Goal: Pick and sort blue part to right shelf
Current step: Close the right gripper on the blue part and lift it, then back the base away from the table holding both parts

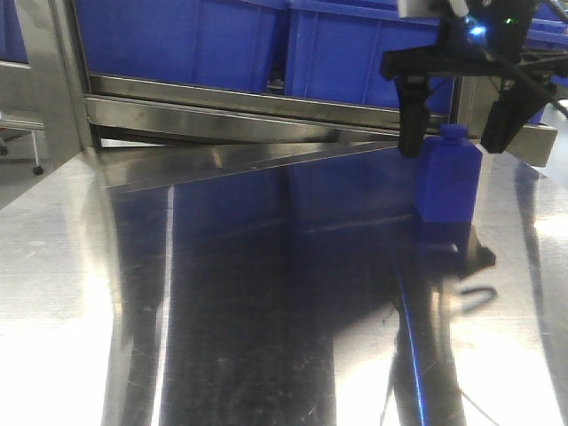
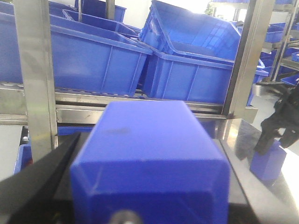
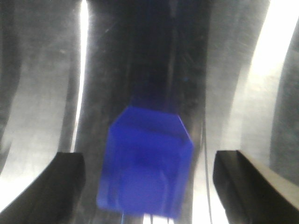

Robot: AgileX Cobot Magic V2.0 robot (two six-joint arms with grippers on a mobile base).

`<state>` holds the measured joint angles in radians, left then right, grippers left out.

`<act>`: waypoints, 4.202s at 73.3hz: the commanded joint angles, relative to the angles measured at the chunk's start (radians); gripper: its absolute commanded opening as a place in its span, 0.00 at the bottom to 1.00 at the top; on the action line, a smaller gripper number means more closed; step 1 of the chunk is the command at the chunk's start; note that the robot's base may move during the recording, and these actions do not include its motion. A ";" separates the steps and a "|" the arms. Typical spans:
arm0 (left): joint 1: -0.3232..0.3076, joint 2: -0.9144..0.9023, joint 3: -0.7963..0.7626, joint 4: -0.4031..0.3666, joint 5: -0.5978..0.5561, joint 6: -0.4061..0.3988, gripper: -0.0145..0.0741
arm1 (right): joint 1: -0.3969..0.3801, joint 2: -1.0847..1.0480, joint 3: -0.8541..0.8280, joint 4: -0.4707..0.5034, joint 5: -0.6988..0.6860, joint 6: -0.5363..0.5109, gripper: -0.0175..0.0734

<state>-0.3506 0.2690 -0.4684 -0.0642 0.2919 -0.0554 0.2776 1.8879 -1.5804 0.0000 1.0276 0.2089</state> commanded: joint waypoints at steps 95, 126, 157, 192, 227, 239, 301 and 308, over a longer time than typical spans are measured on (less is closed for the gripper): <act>-0.003 0.007 -0.030 -0.002 -0.095 0.002 0.53 | 0.071 -0.730 0.389 -0.014 -0.228 -0.011 0.42; -0.003 0.007 -0.030 -0.002 -0.095 0.002 0.53 | 0.071 -1.151 0.773 -0.016 -0.389 -0.013 0.42; -0.003 0.007 -0.030 -0.002 -0.095 0.002 0.53 | 0.071 -1.498 0.865 -0.079 -0.446 -0.017 0.42; -0.003 0.007 -0.030 -0.002 -0.095 0.002 0.53 | 0.071 -1.581 0.865 -0.112 -0.466 -0.021 0.42; -0.003 0.007 -0.030 -0.002 -0.095 0.002 0.53 | 0.071 -1.581 0.865 -0.112 -0.466 -0.021 0.42; -0.003 0.007 -0.030 -0.002 -0.095 0.002 0.53 | 0.071 -1.581 0.865 -0.112 -0.466 -0.021 0.42; -0.003 0.007 -0.030 -0.002 -0.095 0.002 0.53 | 0.070 -1.581 0.865 -0.112 -0.465 -0.021 0.42; -0.003 0.007 -0.030 -0.002 -0.095 0.002 0.53 | 0.070 -1.581 0.865 -0.112 -0.465 -0.021 0.42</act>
<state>-0.3506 0.2690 -0.4684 -0.0642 0.2919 -0.0554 0.3476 0.2945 -0.6921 -0.0954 0.6608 0.1945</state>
